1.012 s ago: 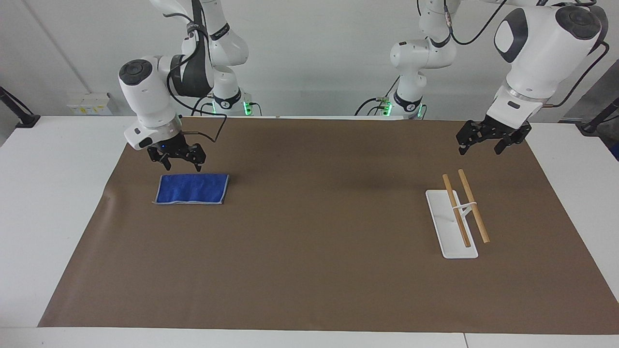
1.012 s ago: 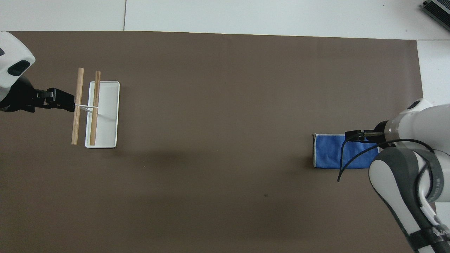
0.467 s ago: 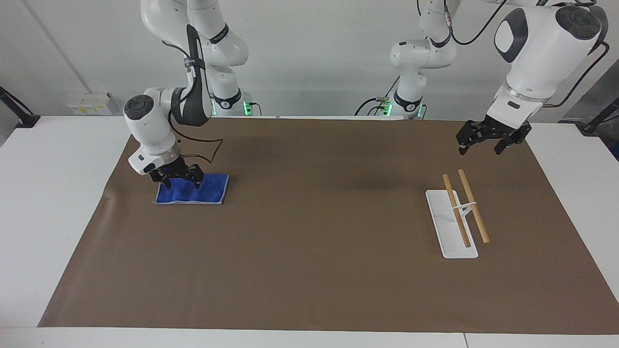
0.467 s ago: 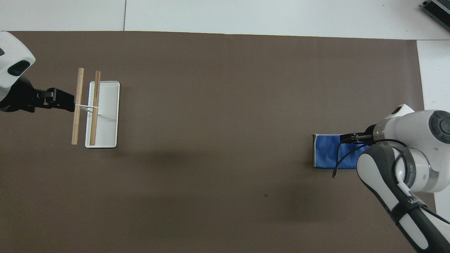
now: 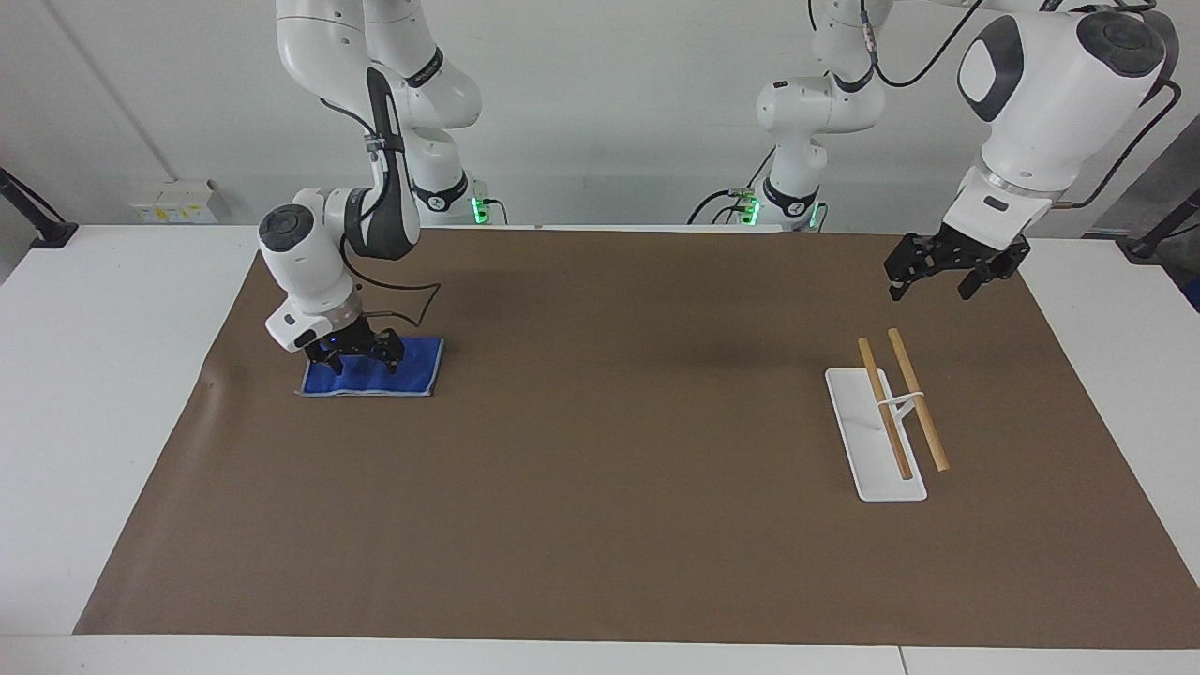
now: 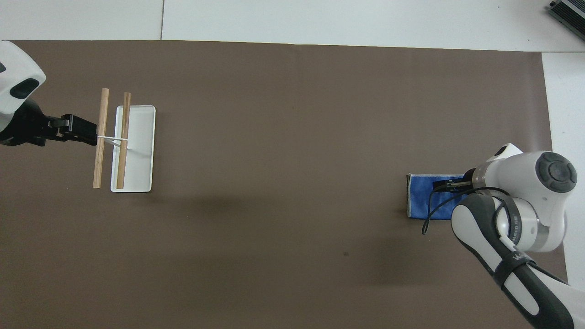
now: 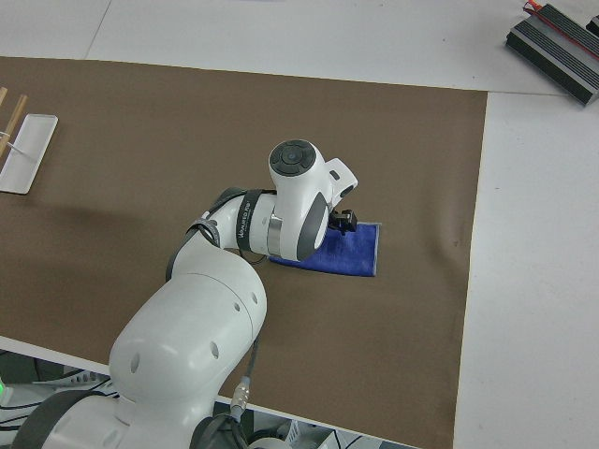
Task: Right arm passes towel to left arm to hang
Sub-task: 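Lower the right gripper onto the blue towel and grasp its edge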
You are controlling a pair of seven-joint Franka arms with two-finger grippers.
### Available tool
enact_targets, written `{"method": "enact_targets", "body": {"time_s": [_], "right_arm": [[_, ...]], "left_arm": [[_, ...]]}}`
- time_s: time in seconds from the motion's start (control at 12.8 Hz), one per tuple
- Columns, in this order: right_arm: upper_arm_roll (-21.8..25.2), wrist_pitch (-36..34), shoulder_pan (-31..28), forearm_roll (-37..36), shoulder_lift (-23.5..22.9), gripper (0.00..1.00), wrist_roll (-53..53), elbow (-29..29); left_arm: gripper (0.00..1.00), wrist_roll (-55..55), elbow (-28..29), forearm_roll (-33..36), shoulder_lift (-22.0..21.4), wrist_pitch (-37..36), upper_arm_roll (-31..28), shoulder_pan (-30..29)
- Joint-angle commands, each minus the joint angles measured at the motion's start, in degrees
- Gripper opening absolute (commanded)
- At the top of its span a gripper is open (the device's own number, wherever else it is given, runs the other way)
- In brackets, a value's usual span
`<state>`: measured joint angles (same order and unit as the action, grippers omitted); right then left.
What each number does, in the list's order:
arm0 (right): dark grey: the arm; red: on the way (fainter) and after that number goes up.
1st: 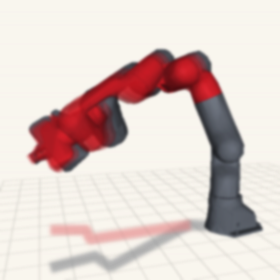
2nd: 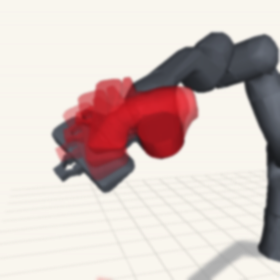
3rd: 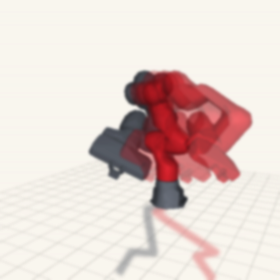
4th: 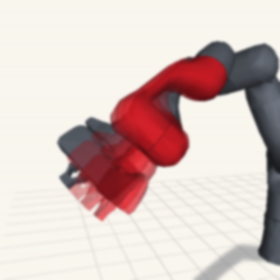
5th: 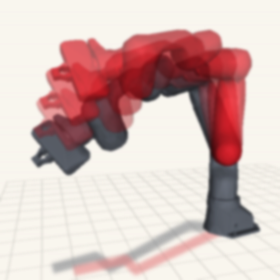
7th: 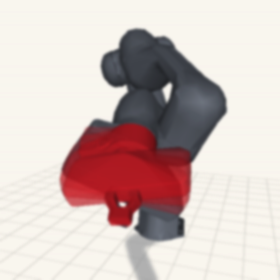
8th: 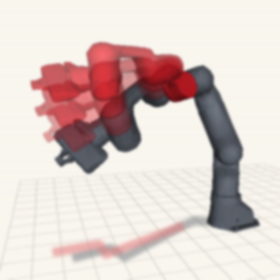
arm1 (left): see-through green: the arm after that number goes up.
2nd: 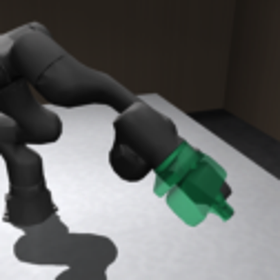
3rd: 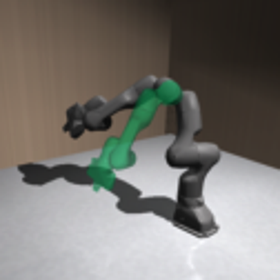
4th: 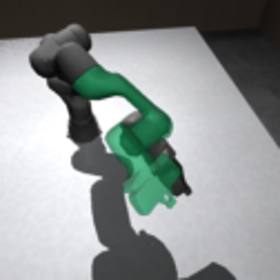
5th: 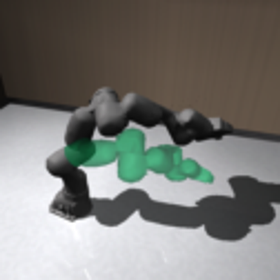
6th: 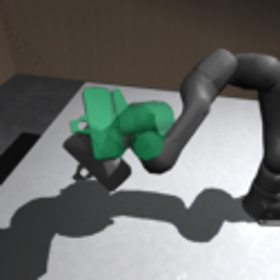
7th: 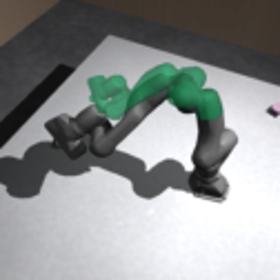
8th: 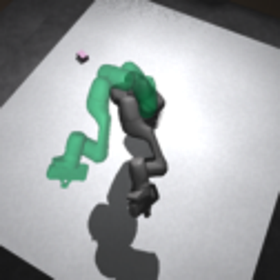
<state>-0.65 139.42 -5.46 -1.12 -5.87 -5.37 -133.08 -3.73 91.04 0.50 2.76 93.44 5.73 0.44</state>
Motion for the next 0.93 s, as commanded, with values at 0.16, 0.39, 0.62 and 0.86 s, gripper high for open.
{"method": "enact_targets", "body": {"time_s": [0.16, 0.39, 0.62, 0.86], "right_arm": [[-0.1, 3.0, -0.1, 0.2, -0.4, 1.00, -1.1, -2.4], [-0.1, 3.0, -0.1, 0.2, -0.5, 1.00, -1.7, -3.2], [-0.2, 3.0, -0.1, 0.1, -0.5, 0.65, -2.4, -3.2], [-0.4, 2.9, 0.0, 0.1, -0.5, 0.12, -2.7, -3.2]], "left_arm": [[1.00, 0.0, 1.7, 0.9, -1.6, 0.0, 0.5, -0.7], [1.00, 0.0, 1.7, 0.9, -1.6, 0.0, 0.5, -0.7], [1.00, 0.0, 1.6, 0.9, -1.6, 0.0, 0.5, -0.7], [1.00, 0.0, 1.7, 0.9, -1.6, 0.0, 0.5, -0.7]]}}
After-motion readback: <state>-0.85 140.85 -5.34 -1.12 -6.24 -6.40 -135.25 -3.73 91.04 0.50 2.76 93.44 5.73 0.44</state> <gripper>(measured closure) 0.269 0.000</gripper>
